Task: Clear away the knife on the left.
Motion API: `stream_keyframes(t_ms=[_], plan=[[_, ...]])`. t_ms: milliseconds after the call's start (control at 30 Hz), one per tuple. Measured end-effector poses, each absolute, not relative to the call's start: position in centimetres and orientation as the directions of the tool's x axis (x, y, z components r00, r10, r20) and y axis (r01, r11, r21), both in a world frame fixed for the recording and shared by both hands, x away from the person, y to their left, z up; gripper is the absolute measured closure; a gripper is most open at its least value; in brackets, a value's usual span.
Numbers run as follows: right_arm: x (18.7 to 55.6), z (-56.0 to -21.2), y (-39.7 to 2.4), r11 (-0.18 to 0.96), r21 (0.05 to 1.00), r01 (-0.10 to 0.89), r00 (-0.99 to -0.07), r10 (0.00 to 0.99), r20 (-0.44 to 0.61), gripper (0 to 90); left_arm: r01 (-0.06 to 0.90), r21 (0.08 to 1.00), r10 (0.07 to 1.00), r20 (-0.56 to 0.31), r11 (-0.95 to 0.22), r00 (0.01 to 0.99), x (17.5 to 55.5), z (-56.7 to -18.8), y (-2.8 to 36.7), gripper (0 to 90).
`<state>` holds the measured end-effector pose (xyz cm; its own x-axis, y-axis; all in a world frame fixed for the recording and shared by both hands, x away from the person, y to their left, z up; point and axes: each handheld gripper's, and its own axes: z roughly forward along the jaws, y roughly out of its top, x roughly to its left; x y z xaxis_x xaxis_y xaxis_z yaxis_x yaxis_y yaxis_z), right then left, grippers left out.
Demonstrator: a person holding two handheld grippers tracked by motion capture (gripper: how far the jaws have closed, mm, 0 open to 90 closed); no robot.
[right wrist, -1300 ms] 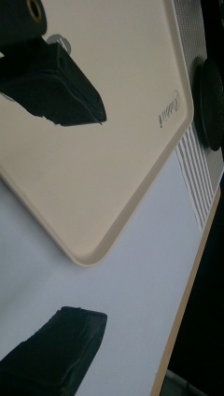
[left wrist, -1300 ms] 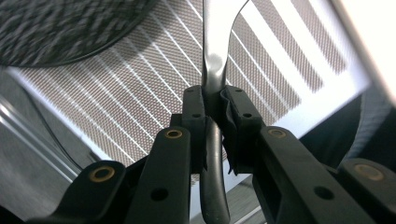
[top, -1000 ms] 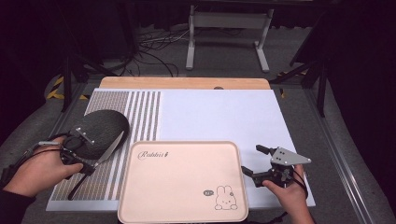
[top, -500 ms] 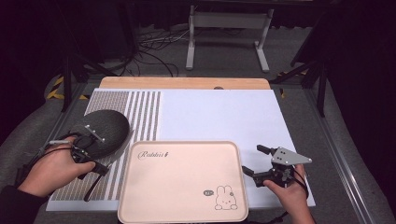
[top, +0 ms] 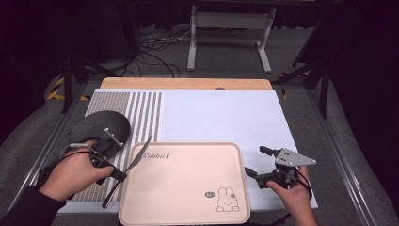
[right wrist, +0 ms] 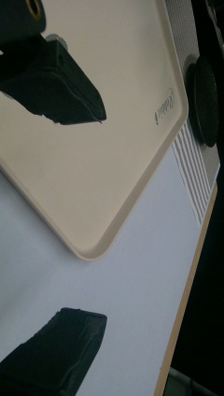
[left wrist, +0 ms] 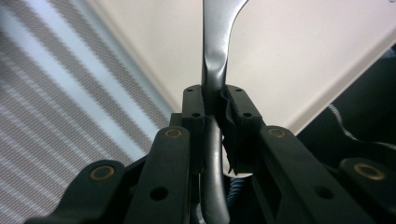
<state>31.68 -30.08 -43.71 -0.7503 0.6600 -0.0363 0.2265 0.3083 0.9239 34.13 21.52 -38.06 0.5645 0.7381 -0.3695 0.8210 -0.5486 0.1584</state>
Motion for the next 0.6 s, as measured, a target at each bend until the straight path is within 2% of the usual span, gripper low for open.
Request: stream_keyframes(t_ms=[600], plan=[[31.6, -43.7, -30.2, 0.308, 0.924, 0.228, -0.753, 0.657, -0.033, 4.8, 0.798, 0.133, 0.705, -0.4, -0.587, 0.585, 34.4, -40.3, 17.6, 80.0]])
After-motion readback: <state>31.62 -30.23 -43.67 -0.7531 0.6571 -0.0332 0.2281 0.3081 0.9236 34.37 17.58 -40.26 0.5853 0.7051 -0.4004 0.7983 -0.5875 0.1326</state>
